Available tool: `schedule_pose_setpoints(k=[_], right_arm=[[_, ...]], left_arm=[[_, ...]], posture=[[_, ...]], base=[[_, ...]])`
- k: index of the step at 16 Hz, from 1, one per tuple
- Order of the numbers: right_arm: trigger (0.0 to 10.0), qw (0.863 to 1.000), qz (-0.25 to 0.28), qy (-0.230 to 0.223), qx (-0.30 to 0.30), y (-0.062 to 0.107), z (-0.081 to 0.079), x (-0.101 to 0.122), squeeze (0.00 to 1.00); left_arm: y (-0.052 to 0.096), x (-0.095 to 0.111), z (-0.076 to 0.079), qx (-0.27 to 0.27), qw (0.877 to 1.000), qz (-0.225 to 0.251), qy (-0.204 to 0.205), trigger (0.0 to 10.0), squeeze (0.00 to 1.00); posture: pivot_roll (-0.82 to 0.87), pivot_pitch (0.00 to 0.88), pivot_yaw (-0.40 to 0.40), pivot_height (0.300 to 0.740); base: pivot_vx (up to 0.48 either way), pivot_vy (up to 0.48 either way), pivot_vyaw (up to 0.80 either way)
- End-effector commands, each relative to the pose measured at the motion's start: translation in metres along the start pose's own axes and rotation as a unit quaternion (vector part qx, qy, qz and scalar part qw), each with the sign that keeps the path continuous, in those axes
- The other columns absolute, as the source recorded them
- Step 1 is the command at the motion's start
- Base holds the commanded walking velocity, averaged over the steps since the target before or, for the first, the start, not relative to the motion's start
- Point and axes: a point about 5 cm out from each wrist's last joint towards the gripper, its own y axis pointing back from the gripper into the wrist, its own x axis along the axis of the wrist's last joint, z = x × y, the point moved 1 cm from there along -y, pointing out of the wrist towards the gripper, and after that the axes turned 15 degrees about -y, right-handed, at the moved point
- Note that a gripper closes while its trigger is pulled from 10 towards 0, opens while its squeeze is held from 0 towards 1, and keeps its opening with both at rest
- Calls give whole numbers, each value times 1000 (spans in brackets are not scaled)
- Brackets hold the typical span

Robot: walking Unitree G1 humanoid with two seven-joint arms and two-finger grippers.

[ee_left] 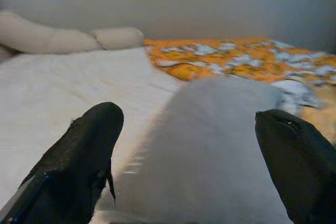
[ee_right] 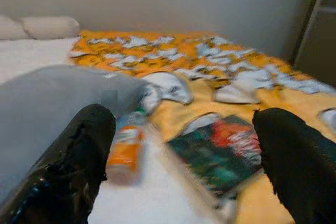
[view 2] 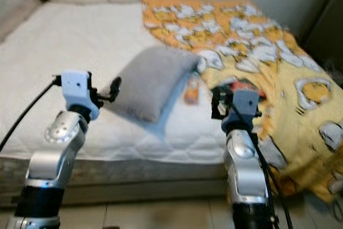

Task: Clean up the room

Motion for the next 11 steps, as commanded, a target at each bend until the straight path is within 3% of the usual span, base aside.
schedule_pose_setpoints(k=[1,11], right_arm=[[10000,1000,-2,5,14,-2,-8,0,0],[10000,1000,-3,13,-4,0,2,0,0]], left_arm=[[-1,0,-4,7,1000,0,0,10000,796],[1,-5,3,-3,1000,-7,-7,10000,796]], posture=[[44,0,-32,740],[33,0,-24,740]], base=[[371,0,0],[348,0,0]])
